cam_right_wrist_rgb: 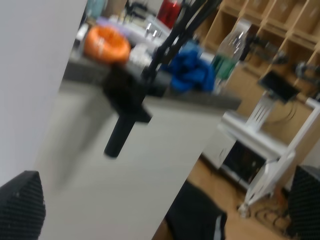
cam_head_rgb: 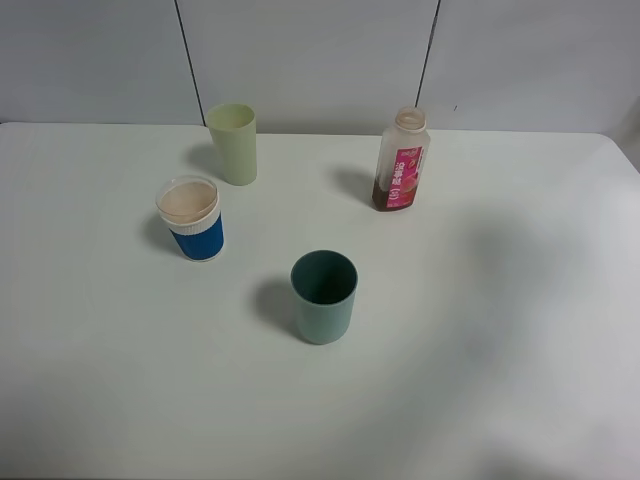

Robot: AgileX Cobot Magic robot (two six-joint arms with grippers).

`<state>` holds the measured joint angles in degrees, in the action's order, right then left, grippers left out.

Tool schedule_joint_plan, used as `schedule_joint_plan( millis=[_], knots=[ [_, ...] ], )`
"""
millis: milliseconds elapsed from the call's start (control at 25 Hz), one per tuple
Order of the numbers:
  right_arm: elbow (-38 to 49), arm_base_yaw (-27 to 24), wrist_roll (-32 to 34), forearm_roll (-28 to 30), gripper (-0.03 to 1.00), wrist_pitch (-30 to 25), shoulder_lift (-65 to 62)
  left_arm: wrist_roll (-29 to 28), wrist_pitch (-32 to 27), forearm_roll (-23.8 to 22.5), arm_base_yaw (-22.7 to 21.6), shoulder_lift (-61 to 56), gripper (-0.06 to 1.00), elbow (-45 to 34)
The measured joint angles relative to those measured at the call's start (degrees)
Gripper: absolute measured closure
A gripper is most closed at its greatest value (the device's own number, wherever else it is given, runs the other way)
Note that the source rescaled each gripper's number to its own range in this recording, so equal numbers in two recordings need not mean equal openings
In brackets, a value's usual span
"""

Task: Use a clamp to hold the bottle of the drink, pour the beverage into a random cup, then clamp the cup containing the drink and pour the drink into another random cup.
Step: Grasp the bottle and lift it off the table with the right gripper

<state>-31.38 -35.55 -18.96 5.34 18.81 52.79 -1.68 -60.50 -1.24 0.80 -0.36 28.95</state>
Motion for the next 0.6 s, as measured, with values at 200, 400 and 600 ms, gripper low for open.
schedule_joint_plan(
  millis=[200, 400, 600],
  knots=[
    [0.00, 0.00, -0.11, 0.00, -0.03, 7.33, 7.18, 0.00, 0.00, 0.00, 0.00, 0.00, 0.17, 0.00],
    [-0.04, 0.00, -2.84, -2.01, -0.03, 17.09, 15.59, 0.00, 0.00, 0.00, 0.00, 0.00, 0.17, 0.00],
    [-0.04, 0.00, -2.91, -4.79, -0.03, 24.58, 24.05, 0.00, 0.00, 0.00, 0.00, 0.00, 0.17, 0.00]
  ],
)
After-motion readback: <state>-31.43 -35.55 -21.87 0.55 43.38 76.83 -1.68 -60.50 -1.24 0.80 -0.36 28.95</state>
